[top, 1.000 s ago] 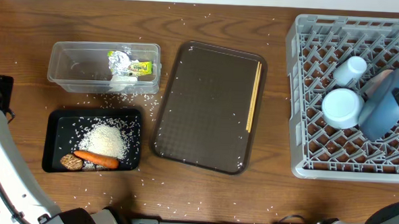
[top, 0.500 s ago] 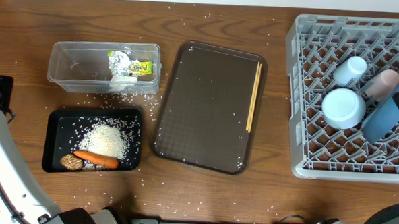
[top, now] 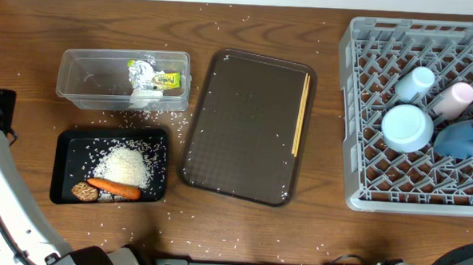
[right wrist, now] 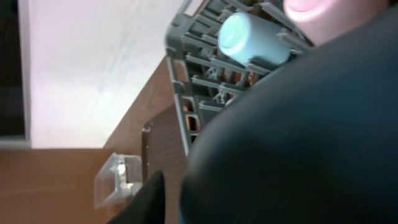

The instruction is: Sort waste into correct bins and load items into the dishwasher rack

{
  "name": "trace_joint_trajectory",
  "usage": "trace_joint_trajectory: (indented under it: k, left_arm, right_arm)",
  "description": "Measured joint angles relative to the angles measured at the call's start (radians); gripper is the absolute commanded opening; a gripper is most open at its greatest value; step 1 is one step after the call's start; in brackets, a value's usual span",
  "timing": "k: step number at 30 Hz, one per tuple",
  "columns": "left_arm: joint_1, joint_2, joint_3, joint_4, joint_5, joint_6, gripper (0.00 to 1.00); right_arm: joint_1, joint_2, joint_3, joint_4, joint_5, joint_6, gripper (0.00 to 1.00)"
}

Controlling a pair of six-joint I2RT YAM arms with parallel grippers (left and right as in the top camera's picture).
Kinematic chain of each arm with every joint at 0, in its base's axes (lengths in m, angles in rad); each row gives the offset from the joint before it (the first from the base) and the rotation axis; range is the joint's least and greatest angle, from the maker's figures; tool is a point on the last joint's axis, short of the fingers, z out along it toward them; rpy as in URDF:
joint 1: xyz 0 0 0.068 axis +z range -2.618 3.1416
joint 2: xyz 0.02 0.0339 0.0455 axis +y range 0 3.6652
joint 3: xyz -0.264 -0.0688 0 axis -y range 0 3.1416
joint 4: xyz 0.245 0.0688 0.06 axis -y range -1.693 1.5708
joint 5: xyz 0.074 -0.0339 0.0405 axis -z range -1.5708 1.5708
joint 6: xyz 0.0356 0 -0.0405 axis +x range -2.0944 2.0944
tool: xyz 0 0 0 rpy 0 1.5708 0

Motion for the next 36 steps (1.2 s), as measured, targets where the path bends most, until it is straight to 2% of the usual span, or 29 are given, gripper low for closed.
trace_joint_trajectory:
  k: [2, 4, 5, 18, 27, 36]
  left_arm:
    - [0.000, 0.000, 0.000, 0.000, 0.000, 0.000, 0.98]
    - [0.000, 0.000, 0.000, 0.000, 0.000, 0.000, 0.98]
    - [0.000, 0.000, 0.000, 0.000, 0.000, 0.000, 0.98]
    - [0.000, 0.000, 0.000, 0.000, 0.000, 0.000, 0.98]
    - [0.000, 0.000, 0.000, 0.000, 0.000, 0.000, 0.98]
    - [0.000, 0.000, 0.000, 0.000, 0.000, 0.000, 0.98]
  right_arm:
    - [-0.006, 0.000, 0.000, 0.006, 0.010, 0.013, 0.18]
    - [-0.008, 0.000, 0.000, 0.008, 0.008, 0.028, 0.04]
    - [-0.008, 0.000, 0.000, 0.007, -0.004, 0.039, 0.01]
    - [-0.008, -0.010, 0.026, 0.057, -0.014, 0.061, 0.01]
    - [-0.008, -0.124, 0.043, 0.408, -0.010, 0.154, 0.01]
    - [-0.008, -0.073, 0.048, 0.573, -0.007, 0.181, 0.01]
